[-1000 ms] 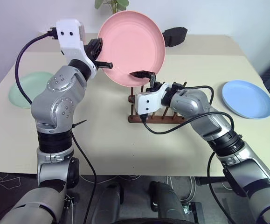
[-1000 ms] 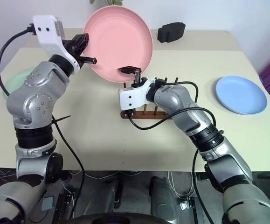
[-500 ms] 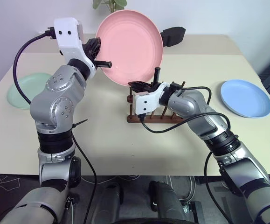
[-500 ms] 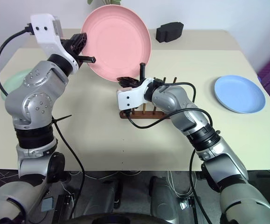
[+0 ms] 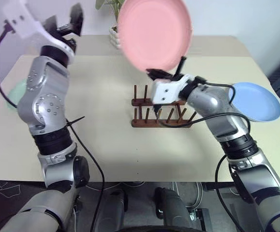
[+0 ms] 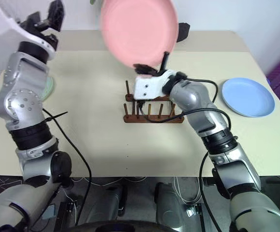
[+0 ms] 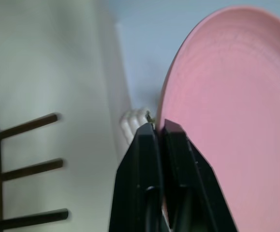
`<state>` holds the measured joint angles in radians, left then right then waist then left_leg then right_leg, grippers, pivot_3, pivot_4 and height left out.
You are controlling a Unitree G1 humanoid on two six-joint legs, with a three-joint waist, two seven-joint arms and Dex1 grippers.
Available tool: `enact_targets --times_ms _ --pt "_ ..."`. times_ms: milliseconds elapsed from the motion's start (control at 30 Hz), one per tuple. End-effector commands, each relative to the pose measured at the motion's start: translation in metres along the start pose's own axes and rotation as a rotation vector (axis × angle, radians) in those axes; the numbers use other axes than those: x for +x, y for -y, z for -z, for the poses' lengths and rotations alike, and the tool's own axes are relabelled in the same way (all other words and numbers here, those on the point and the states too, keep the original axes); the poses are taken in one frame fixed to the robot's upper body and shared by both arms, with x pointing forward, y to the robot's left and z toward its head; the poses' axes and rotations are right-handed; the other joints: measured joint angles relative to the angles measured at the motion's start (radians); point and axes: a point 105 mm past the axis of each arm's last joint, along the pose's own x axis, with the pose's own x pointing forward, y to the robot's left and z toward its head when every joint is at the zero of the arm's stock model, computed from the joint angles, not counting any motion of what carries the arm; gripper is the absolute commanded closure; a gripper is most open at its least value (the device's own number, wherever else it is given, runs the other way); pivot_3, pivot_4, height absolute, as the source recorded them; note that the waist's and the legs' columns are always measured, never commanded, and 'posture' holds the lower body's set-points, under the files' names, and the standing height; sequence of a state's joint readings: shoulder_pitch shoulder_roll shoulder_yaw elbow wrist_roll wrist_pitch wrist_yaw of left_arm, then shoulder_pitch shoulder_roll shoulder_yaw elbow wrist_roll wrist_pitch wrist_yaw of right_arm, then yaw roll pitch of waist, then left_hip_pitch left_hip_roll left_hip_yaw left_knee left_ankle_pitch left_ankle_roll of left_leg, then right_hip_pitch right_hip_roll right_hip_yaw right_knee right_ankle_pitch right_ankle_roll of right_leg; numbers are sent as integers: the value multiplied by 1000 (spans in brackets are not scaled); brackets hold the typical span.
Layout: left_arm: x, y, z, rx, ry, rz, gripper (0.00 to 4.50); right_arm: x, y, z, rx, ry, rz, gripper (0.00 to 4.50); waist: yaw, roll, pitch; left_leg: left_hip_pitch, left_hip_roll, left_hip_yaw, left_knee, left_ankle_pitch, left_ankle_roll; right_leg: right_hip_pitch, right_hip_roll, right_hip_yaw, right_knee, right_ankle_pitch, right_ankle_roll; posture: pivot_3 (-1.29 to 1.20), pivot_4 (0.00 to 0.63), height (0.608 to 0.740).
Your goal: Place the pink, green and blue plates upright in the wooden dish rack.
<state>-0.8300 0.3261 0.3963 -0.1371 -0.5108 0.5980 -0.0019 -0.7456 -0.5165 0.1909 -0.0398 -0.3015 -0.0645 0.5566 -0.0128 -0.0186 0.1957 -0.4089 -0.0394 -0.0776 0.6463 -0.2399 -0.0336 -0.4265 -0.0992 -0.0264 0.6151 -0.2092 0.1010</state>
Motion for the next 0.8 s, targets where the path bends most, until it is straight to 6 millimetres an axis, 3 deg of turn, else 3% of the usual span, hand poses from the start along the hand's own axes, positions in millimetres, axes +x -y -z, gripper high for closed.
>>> enact_targets --times_ms 33,133,233,467,600,800 --pt "-10 10 5 95 -15 156 49 -23 41 -24 228 133 113 4500 0 0 0 0 0 0 0 0 0 0 0 0 0 0 0 0 150 739" --pt "-27 24 20 160 -67 333 49 -44 50 -32 452 213 106 4500 4 0 0 0 0 0 0 0 0 0 0 0 0 0 0 0 150 739" --pt "-59 53 40 135 -140 598 49 -68 59 -35 699 303 119 4500 3 0 0 0 1 -1 0 -1 1 1 0 0 -1 0 0 0 150 739" --pt "-120 81 72 71 -323 931 49 -105 44 -40 1066 394 28 4500 -2 1 0 1 4 0 0 -1 2 1 1 0 0 0 -6 0 150 739" --pt "-138 87 74 36 -374 1036 49 -117 39 -35 1200 393 23 4500 2 2 0 1 4 1 0 -1 3 1 1 1 0 -1 -7 0 150 739" --pt "-156 97 94 119 -477 1135 49 -125 23 -31 1322 360 -31 4500 4 2 0 1 4 3 1 -1 3 2 1 2 -1 -1 -7 0 150 739"
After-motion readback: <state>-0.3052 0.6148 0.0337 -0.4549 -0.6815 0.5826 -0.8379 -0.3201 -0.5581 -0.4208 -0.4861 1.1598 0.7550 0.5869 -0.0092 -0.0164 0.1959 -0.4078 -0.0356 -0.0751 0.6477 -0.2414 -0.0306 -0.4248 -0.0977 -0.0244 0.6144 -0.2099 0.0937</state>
